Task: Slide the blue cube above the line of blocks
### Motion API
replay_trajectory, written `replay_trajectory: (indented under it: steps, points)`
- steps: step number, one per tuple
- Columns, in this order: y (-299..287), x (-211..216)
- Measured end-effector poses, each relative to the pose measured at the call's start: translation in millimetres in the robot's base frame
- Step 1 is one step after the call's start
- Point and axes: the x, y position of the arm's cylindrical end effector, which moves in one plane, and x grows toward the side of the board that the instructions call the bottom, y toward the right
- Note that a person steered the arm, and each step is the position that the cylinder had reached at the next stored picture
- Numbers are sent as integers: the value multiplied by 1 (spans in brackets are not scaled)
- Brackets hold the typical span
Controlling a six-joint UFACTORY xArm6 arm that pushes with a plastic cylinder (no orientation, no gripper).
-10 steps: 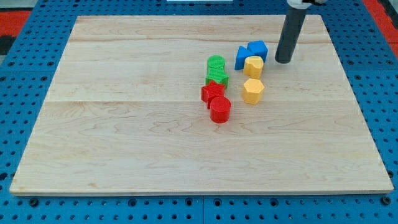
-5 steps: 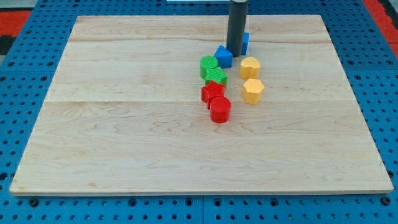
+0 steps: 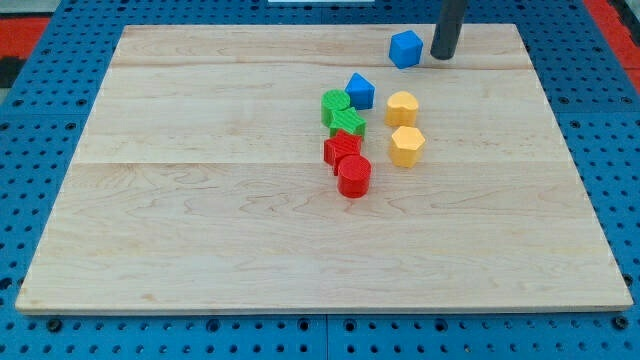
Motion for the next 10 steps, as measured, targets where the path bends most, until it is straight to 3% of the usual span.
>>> replay_trajectory:
  steps: [1,3,7,9,10]
  points:
    - [-3,-31]
    - [-16,-25]
    - [-72,41]
    - [-113,52]
    - [-105,48]
